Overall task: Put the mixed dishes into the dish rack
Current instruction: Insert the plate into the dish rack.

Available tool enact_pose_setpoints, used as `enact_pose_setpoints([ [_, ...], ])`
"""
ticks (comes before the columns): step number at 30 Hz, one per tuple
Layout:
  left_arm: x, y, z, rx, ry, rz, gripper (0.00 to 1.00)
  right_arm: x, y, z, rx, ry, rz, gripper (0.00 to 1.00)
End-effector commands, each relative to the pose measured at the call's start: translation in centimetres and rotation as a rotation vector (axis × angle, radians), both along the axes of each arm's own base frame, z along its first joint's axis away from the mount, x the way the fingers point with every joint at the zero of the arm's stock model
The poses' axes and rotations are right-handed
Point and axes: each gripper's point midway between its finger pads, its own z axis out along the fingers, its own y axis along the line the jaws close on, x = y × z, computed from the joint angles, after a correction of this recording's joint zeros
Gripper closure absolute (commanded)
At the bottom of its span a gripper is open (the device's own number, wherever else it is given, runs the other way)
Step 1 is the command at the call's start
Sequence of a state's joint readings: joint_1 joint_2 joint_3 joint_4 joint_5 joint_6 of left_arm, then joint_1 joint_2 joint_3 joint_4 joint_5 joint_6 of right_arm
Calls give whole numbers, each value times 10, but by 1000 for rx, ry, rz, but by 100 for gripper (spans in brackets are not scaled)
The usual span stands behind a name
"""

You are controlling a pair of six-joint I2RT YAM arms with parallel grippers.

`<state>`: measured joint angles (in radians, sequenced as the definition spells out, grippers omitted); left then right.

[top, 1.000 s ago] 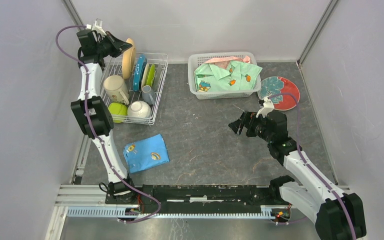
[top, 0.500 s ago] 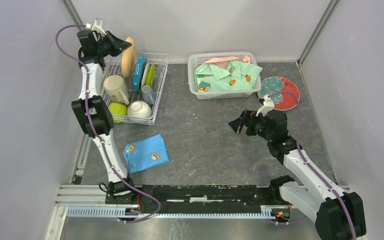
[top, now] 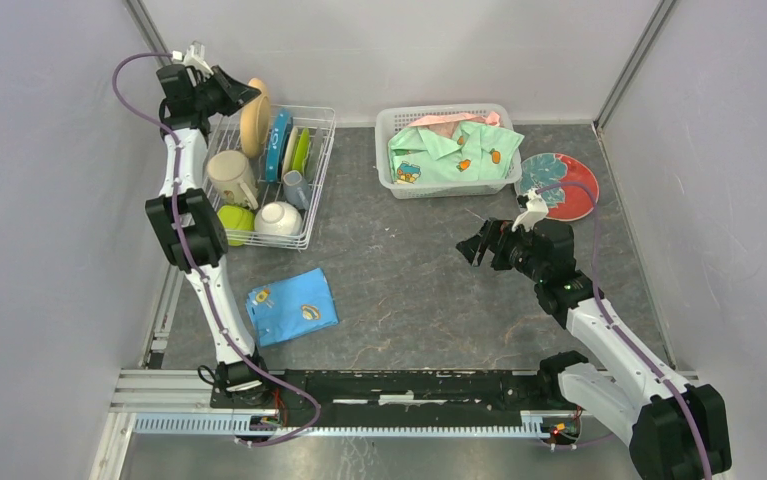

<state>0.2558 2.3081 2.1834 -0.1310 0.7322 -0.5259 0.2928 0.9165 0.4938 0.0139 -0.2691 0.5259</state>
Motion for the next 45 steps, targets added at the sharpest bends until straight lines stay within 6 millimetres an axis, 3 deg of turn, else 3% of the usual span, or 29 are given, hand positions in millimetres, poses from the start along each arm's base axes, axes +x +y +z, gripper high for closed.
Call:
enact_pose_setpoints([
  [1,8,5,-25,52,20,13,76,10,3,27,16,-72,-2,2],
  [3,8,4,-25,53,17,12,71,10,3,26,16,-71,-2,2],
  [10,7,1,-22,45,7,-9,69,9,4,22,21,-61,1,2],
  [16,4,-2,-8,49,-20,-25,84,8,5,22,24,-59,8,2],
  [20,0,-4,17,64,-68,-32,97,8,5,24,27,-62,11,2],
  [24,-6,-7,57,52,-134,-21,98,7,5,25,29,-64,11,2],
  [31,-19,-21,99,17,-204,-51,98,7,5,29,33,-72,9,2],
  [45,-32,-24,110,36,-189,-45,98,11,5,38,44,-73,-9,2],
])
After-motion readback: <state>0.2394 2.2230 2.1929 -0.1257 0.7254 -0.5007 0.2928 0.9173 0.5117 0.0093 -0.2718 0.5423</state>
